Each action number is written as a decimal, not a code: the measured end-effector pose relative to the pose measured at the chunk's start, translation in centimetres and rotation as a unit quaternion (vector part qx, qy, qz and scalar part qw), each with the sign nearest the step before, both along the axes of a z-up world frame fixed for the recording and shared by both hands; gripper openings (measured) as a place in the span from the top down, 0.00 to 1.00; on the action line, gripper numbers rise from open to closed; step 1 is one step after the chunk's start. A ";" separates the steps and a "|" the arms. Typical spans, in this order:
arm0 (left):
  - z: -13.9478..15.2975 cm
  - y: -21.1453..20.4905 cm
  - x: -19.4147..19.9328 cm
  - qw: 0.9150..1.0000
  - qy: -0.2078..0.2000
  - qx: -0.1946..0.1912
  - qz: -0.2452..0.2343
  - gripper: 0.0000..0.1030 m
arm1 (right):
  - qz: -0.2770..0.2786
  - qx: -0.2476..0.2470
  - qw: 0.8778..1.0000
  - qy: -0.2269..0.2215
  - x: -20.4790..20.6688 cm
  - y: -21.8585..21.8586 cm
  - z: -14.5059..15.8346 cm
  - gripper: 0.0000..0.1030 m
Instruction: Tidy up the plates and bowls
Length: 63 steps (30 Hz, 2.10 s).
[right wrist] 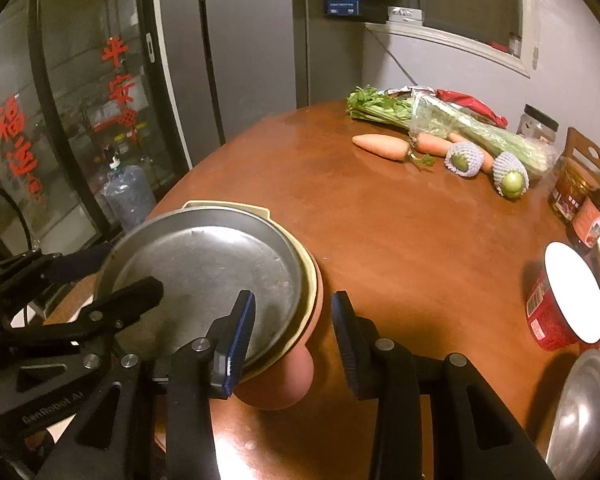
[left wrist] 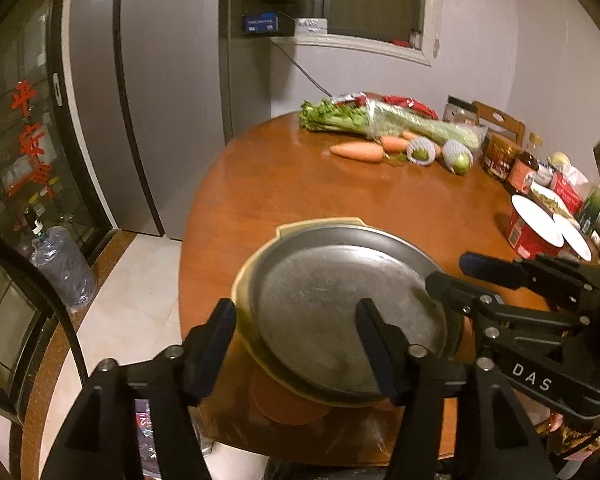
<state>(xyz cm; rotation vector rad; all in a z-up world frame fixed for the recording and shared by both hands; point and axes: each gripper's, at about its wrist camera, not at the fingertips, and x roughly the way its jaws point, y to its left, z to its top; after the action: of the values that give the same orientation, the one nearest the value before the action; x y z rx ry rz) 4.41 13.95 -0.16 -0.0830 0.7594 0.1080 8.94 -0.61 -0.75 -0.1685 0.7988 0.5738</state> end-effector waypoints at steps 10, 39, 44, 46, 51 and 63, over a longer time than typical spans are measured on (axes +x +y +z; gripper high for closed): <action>0.2 3.2 -0.5 0.999 0.013 -0.027 0.010 0.30 | -0.006 0.006 1.000 0.018 -0.2 -0.4 -0.3 0.54; -2.6 0.6 2.3 0.996 0.060 -0.061 -0.036 0.36 | 0.001 0.021 0.999 0.036 0.3 -0.8 -2.1 0.54; -2.6 -0.2 2.8 0.996 0.061 -0.056 -0.043 0.36 | -0.009 0.021 0.999 0.033 0.7 -1.5 -2.2 0.54; -2.7 -0.5 3.1 0.996 0.062 -0.053 -0.045 0.36 | -0.013 0.021 0.999 0.033 0.8 -1.8 -2.2 0.54; -2.8 -1.1 3.6 0.996 0.061 -0.053 -0.049 0.36 | -0.021 0.021 0.999 0.032 1.3 -2.6 -2.1 0.54; -2.8 -2.9 4.9 0.995 0.063 -0.044 -0.065 0.36 | -0.039 0.023 0.999 0.029 2.2 -4.4 -2.3 0.55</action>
<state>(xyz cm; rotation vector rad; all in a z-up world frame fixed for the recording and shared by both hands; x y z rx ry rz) 9.31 11.08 -2.94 -0.1116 0.8934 -0.0441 11.12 -4.96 -3.01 -0.0787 0.8438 0.5252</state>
